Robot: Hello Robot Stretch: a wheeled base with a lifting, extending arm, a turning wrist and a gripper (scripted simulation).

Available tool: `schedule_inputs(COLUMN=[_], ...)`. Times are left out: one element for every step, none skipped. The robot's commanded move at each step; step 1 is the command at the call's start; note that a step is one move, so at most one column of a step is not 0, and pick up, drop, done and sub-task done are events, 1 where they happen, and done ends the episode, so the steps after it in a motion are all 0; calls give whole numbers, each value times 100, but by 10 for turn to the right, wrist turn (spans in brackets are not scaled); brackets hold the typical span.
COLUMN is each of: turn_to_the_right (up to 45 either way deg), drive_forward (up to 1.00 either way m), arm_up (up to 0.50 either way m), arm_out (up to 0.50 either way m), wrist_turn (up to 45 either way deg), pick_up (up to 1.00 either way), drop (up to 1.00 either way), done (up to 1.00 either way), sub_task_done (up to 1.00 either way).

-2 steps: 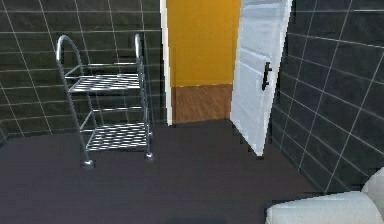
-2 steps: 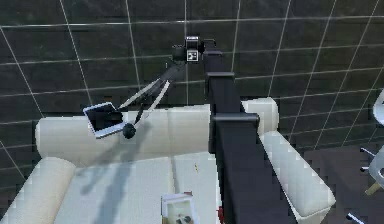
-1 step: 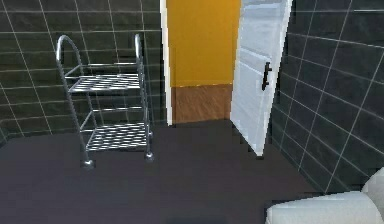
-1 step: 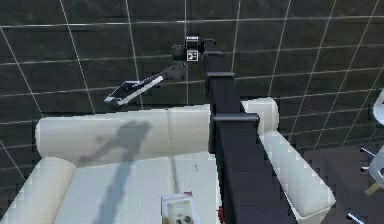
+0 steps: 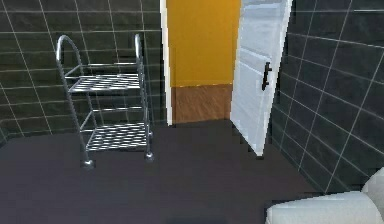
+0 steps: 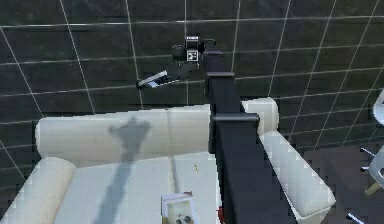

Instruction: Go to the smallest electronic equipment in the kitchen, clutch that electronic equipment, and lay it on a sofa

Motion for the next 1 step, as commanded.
schedule_inputs(turn_to_the_right=[0], drive_forward=[0], arm_up=[0], arm_out=[0], wrist_turn=[360], pick_up=[0], drop=[0], done=[0], sub_task_done=[0])
